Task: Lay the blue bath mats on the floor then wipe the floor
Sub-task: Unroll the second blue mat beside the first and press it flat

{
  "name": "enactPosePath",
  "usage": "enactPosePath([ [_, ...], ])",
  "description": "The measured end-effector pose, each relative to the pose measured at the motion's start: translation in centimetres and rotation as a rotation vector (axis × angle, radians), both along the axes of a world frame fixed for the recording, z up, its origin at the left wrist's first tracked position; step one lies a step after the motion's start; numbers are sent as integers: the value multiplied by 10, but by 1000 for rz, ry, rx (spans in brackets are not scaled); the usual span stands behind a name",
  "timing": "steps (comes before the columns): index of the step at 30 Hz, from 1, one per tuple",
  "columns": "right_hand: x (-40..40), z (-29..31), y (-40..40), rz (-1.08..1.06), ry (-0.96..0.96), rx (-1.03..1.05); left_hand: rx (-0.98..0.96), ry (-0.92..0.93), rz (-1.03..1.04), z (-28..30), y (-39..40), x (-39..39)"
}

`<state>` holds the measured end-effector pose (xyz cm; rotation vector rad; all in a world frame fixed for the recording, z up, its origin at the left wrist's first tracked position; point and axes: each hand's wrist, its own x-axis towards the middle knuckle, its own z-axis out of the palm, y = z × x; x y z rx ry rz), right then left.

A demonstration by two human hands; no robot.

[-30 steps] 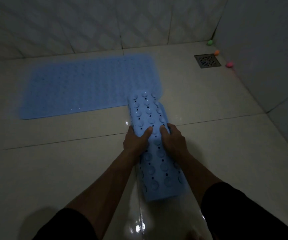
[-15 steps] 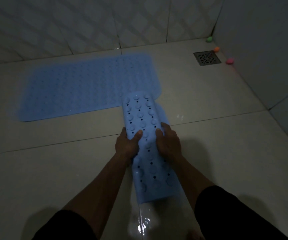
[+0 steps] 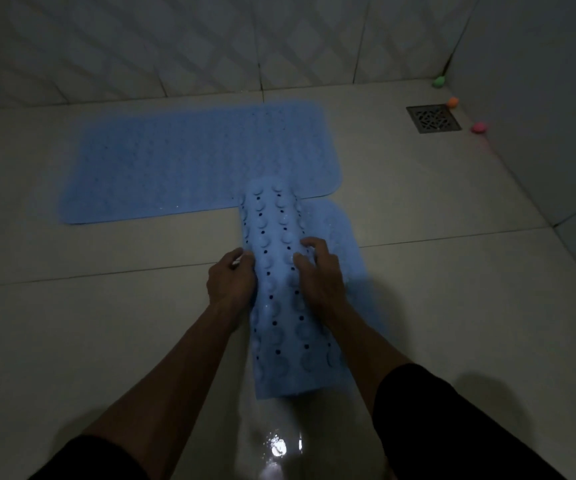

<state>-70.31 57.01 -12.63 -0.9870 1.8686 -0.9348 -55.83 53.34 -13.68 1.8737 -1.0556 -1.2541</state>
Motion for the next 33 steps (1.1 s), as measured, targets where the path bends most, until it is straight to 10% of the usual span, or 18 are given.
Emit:
enactPosePath([
  [33, 129, -15, -34, 213, -65, 58, -22, 72, 80, 6, 6, 123],
])
